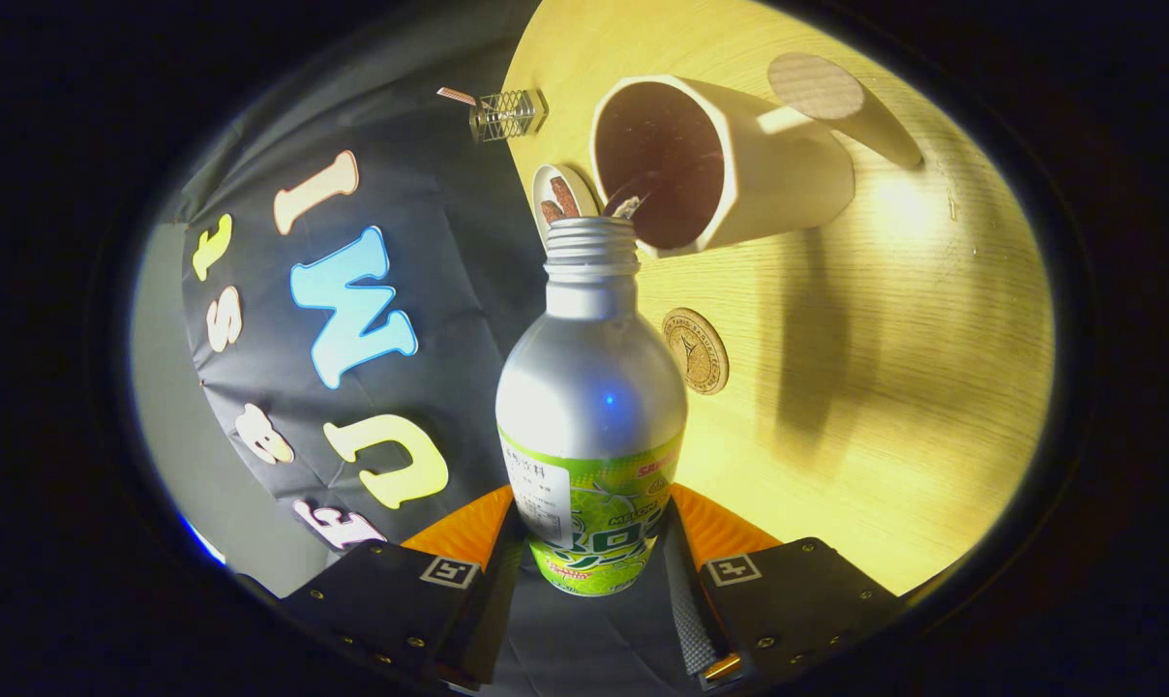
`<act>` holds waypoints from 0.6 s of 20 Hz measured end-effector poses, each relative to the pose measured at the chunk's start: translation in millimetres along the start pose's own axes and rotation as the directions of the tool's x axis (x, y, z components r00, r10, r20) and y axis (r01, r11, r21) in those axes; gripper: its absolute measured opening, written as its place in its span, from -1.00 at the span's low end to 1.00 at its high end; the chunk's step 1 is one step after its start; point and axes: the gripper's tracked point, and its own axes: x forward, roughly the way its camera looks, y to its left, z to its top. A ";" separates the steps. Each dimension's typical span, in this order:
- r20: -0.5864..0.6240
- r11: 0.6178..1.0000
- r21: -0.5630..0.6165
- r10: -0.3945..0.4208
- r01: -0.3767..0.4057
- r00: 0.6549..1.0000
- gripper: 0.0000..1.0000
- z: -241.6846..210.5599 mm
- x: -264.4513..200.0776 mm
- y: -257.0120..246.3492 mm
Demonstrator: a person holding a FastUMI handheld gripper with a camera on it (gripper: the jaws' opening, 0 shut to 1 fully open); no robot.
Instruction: Take the bottle from table, then pour the juice into the cup, finally place the bottle on the coaster
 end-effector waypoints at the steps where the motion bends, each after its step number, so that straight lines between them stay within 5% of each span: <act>1: 0.000 1.000 0.013 0.003 -0.003 1.000 0.40 -0.6 0.4 1.6; 12: -0.010 0.992 0.124 0.031 -0.029 0.999 0.40 6.6 1.3 22.5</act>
